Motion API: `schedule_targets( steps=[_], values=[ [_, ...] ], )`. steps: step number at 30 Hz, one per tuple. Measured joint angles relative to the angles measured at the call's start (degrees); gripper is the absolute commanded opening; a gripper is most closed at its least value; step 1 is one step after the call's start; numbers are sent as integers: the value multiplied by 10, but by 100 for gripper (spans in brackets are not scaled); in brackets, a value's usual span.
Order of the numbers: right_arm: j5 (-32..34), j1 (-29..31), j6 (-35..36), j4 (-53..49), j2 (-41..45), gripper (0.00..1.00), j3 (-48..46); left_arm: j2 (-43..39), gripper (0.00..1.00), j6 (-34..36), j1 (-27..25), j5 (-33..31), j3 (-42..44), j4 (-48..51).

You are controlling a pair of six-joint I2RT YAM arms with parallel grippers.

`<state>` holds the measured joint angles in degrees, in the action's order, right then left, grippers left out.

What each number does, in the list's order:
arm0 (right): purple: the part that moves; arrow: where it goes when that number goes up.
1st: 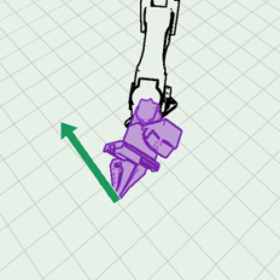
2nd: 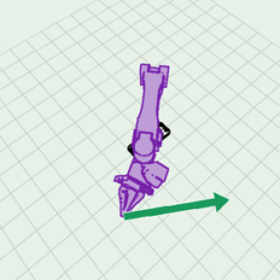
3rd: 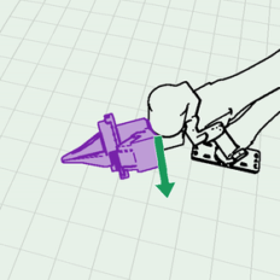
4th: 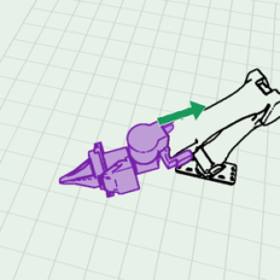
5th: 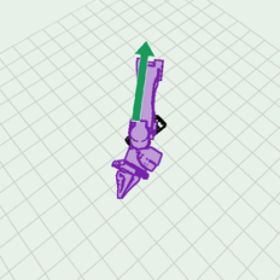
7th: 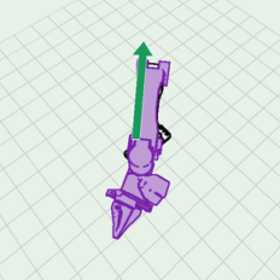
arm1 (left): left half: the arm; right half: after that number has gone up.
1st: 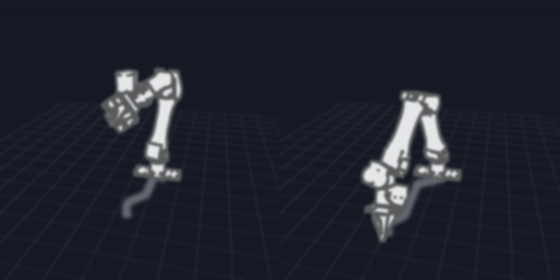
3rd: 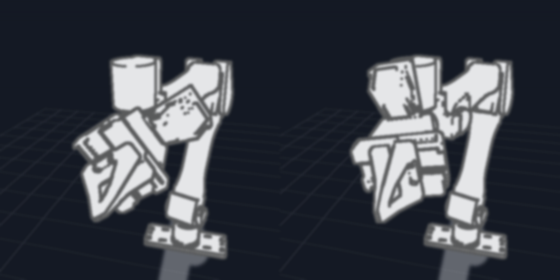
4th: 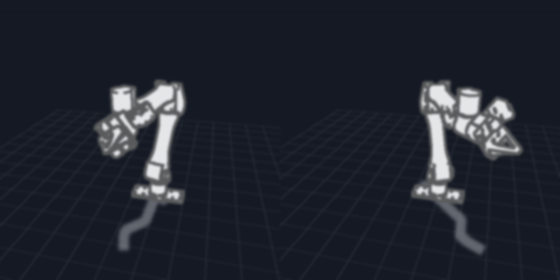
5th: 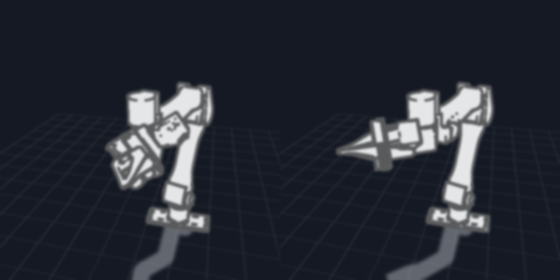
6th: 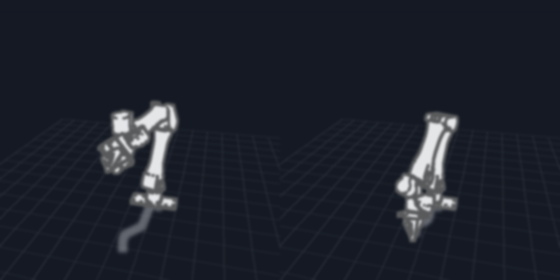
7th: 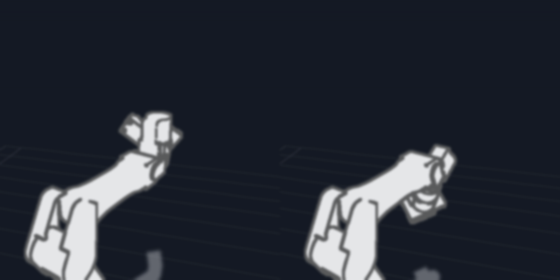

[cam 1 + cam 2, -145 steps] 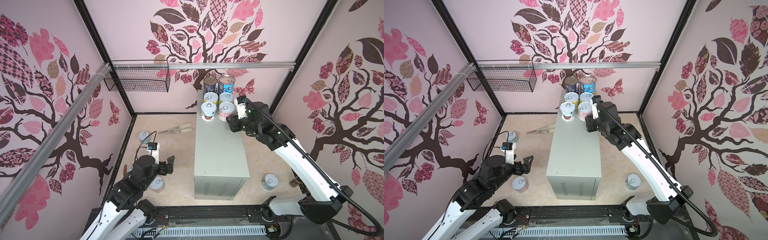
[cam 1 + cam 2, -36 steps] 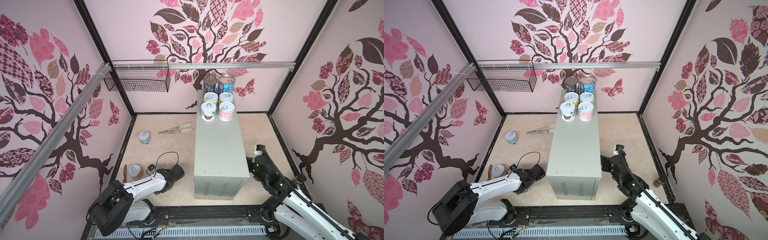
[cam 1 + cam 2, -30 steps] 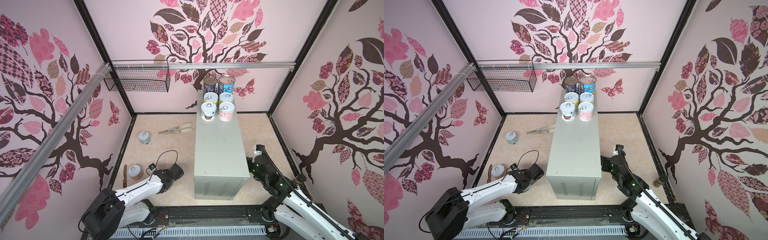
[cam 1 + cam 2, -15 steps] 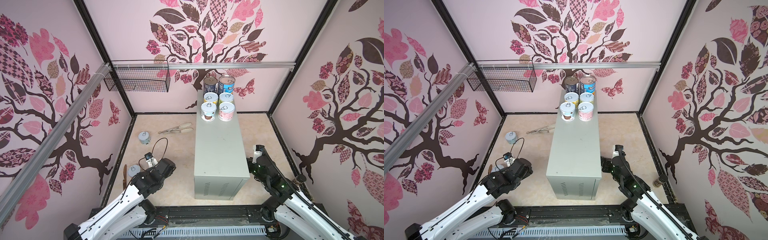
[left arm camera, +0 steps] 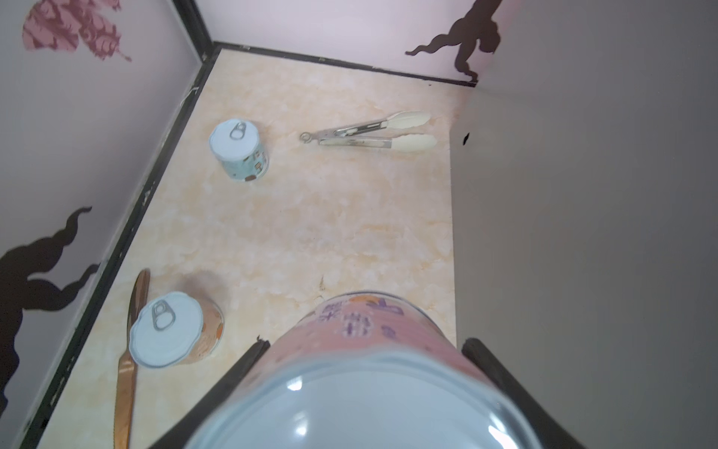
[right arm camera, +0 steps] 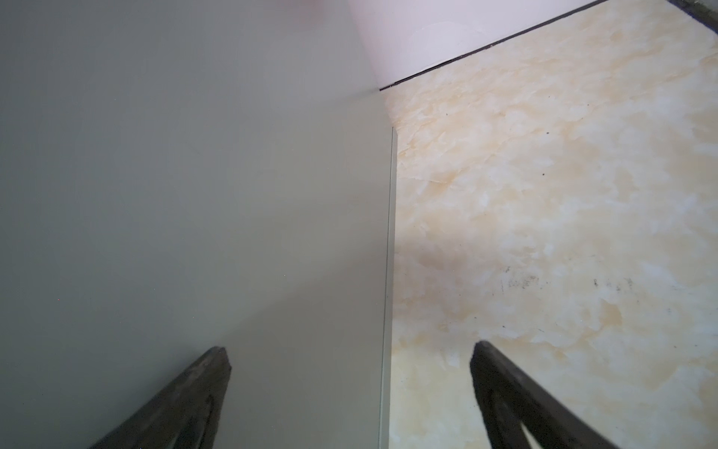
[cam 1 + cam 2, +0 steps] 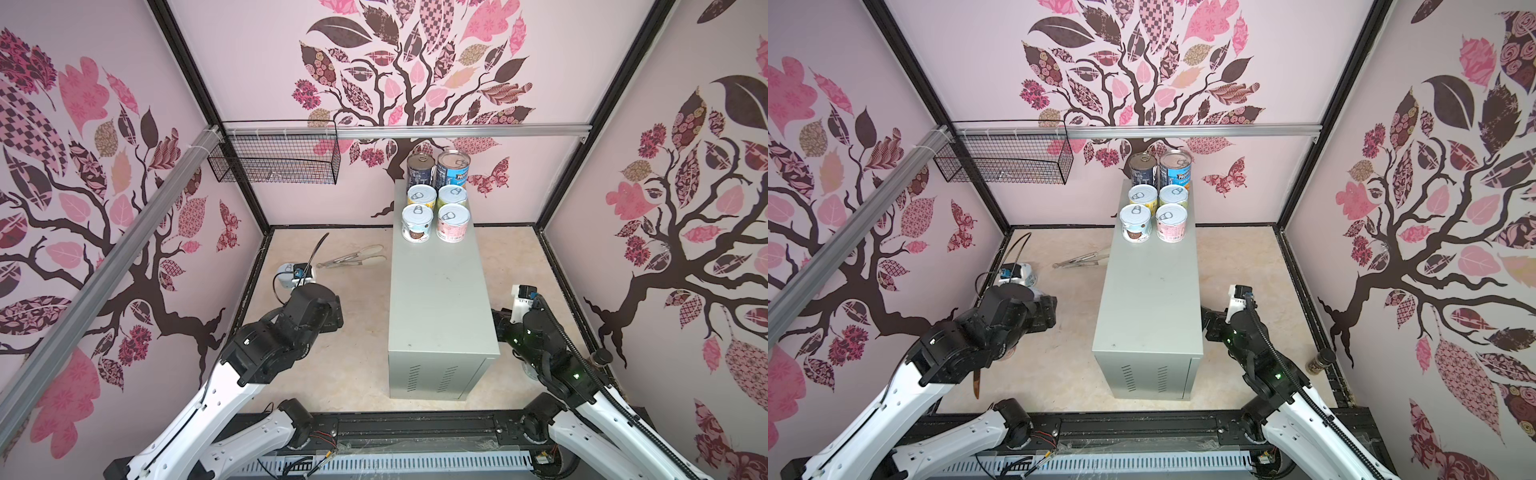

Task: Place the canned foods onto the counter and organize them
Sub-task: 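Lift the pink can with the left gripper up toward the cabinet top, then carry the pink can over the cabinet top in front of the other cans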

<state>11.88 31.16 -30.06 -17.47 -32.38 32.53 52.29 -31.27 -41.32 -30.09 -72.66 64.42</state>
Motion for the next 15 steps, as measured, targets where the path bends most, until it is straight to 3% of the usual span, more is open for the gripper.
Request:
schedule_targets(
  steps=[15],
  values=[
    [37,0,37,-27,-46,100,140,179,56,167,0,99,-283,94]
  ],
)
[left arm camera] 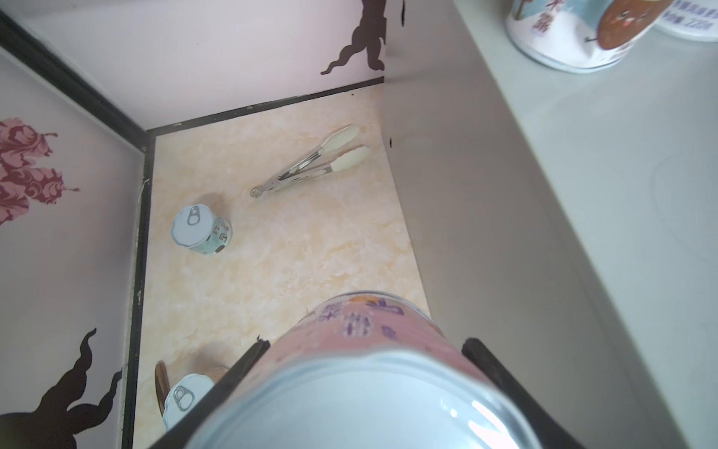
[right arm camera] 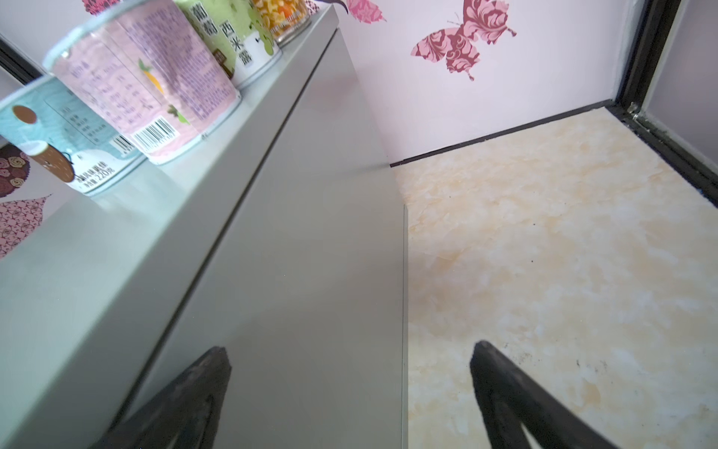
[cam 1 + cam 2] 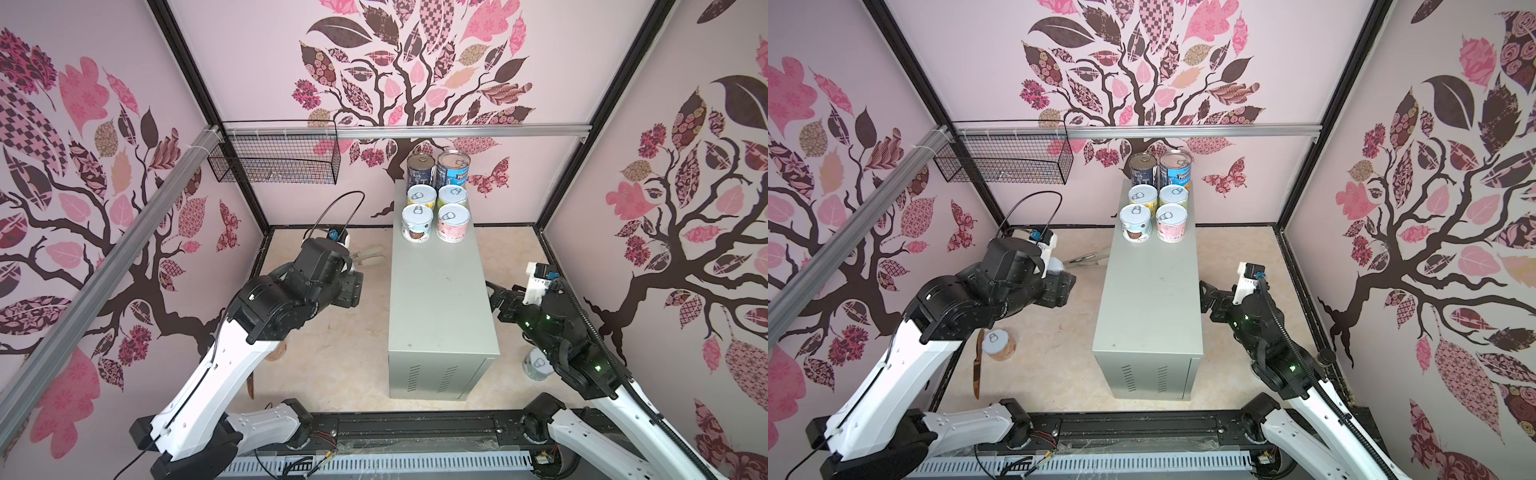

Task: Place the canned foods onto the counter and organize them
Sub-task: 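Carry the pink can over the cabinet top in front of the other cans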

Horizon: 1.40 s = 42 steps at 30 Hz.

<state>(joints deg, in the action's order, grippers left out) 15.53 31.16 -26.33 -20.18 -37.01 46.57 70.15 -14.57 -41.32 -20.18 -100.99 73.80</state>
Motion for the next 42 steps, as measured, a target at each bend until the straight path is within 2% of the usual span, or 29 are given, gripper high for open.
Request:
schedule_targets(
  steps=[9,15,19,33,37,42],
  values=[
    [14,0,13,-6,-10,100,31,88,56,38,-10,67,-171,30],
    [22,0,22,-5,-14,100,38,156,56,54,-65,68,-249,43],
    [24,0,25,-6,-18,100,38,199,56,59,-86,68,-273,48],
    [25,0,36,-1,-11,100,30,282,57,61,-86,67,-292,38],
    [25,0,37,-1,-4,100,27,305,59,61,-86,65,-312,26],
    [25,0,39,-1,7,100,22,326,66,61,-81,63,-333,20]
  ],
)
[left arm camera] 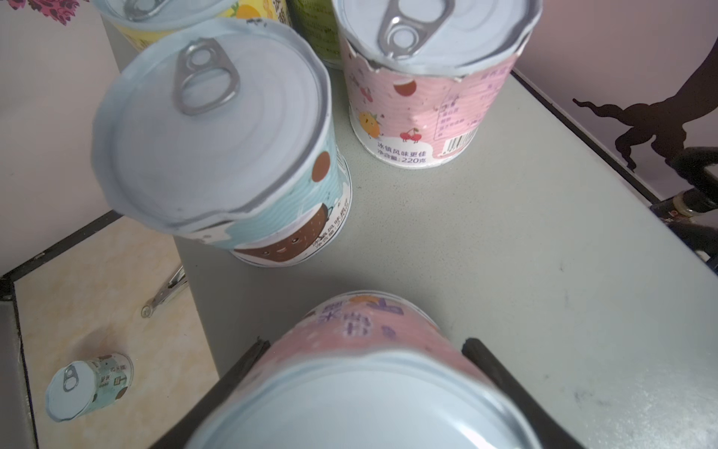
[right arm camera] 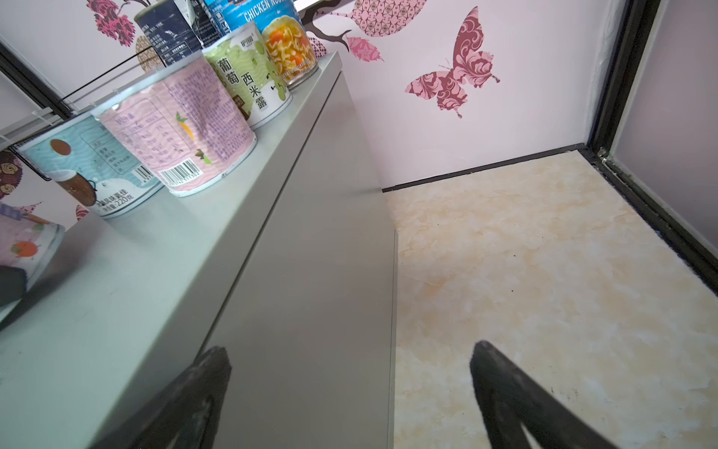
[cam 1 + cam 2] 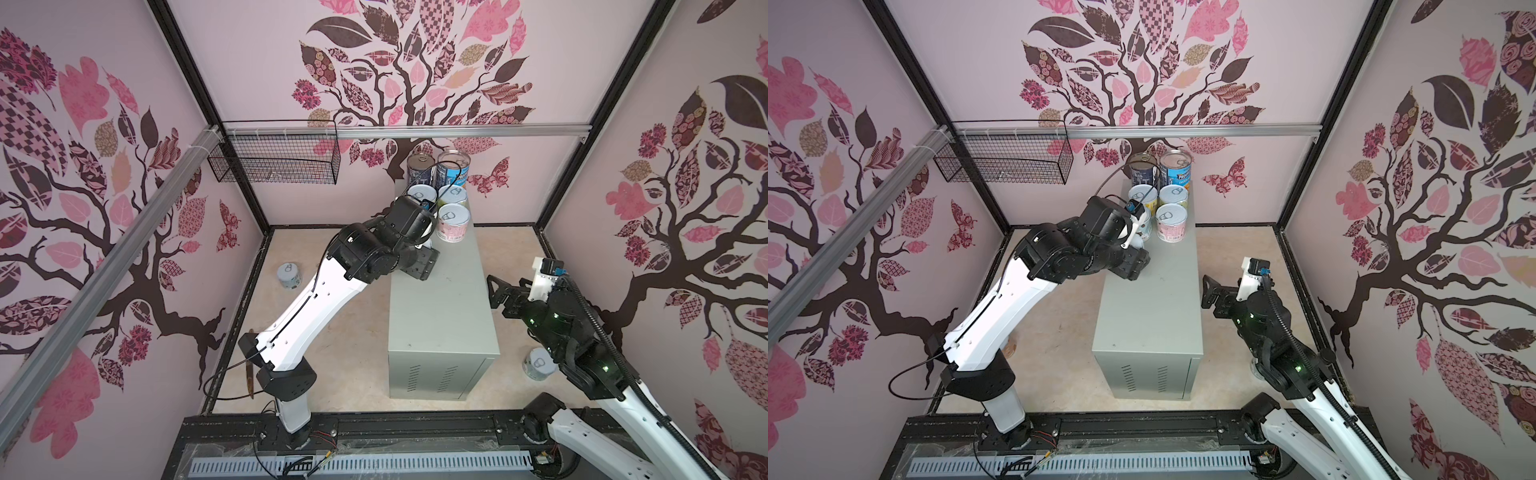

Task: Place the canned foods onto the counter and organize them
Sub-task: 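Carry the pink can over the cabinet top in front of the other cans, then lower the pink can onto the cabinet top while the right gripper reaches over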

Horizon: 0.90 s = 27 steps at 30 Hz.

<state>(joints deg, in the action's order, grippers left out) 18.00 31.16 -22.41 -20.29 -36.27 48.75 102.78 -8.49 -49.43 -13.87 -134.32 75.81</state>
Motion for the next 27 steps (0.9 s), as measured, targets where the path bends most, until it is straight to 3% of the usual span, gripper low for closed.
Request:
schedule_targets(
  steps=[10,14,22,27],
  values=[
    [2,0,4,0,10,100,-4,12,83,0,4,0,-17,-3],
    [2,0,4,-1,7,100,-4,12,94,3,4,0,-30,-7],
    [-21,0,16,-16,-6,100,14,-17,95,4,2,0,-33,-12],
    [-66,-1,44,-20,-1,100,31,-87,91,4,-4,-5,-17,-21]
  ],
)
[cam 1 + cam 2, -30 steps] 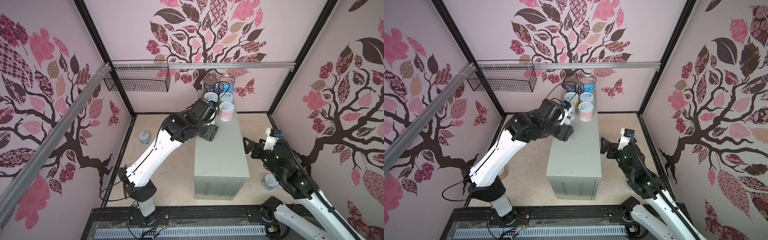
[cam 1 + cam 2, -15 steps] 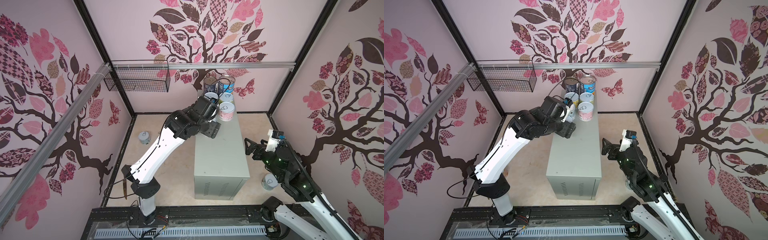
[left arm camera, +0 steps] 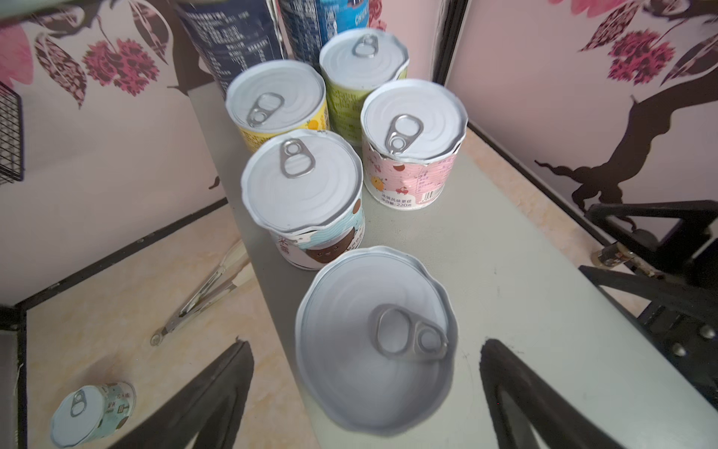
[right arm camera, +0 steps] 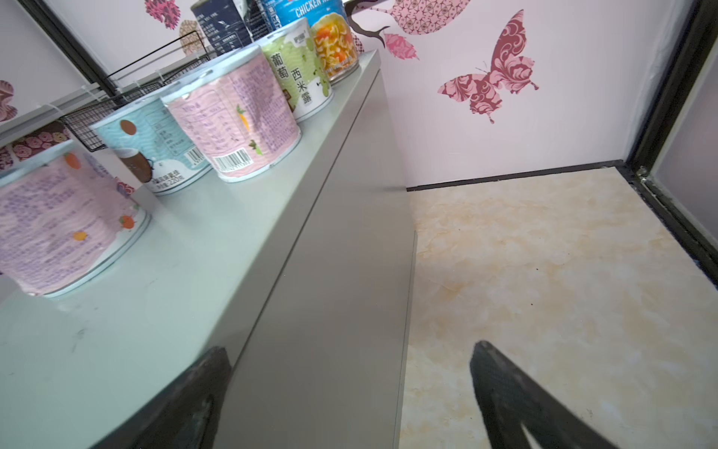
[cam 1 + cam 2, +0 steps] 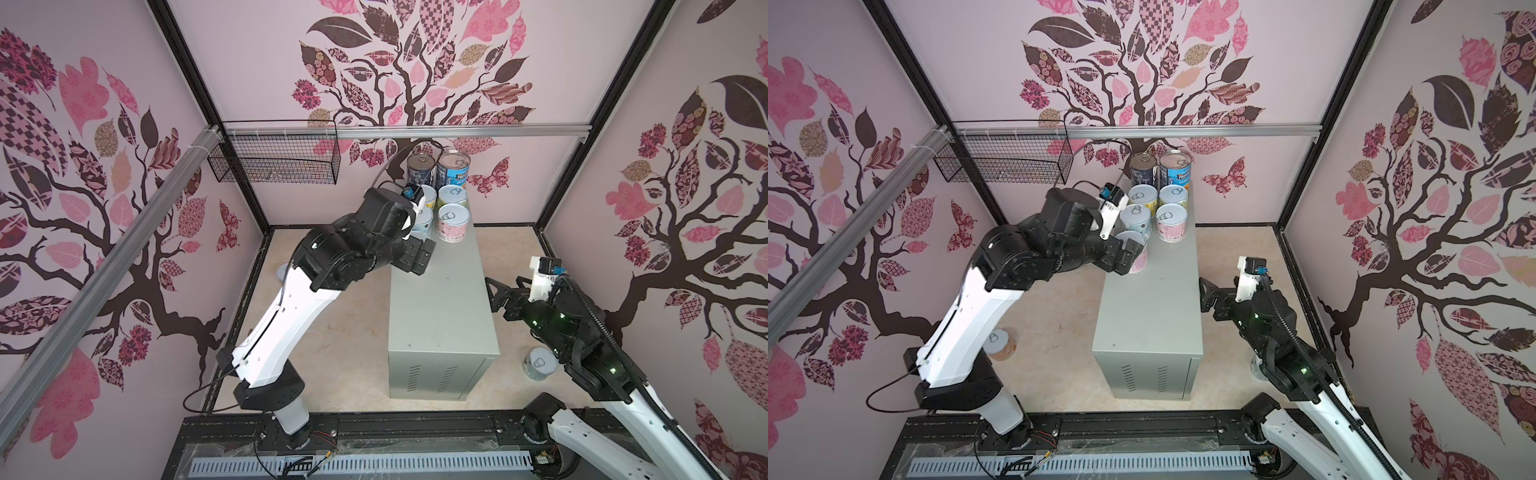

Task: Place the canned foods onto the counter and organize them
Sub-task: 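Lower the pink can onto the cabinet top while the right gripper reaches over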

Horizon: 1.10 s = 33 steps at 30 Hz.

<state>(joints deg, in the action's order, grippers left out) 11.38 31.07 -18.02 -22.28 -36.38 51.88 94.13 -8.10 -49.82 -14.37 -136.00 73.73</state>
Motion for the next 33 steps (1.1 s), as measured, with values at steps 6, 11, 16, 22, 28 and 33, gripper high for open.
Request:
schedule_targets(
  steps=[6,11,16,22,28,33],
  values=[
    [-41,0,25,-24,-35,100,80,-134,74,-6,0,-7,125,-38],
    [-87,0,35,-32,-96,97,140,-188,64,-14,0,-7,230,-77],
    [-129,0,42,-37,-153,97,172,-193,61,-27,0,-3,320,-118],
    [-167,4,43,-38,-191,97,189,-191,61,-40,0,-3,364,-161],
    [-193,4,39,-18,-215,97,194,-192,60,-53,9,5,391,-202],
    [-205,4,36,-3,-233,96,201,-192,60,-62,32,18,408,-225]
  ],
)
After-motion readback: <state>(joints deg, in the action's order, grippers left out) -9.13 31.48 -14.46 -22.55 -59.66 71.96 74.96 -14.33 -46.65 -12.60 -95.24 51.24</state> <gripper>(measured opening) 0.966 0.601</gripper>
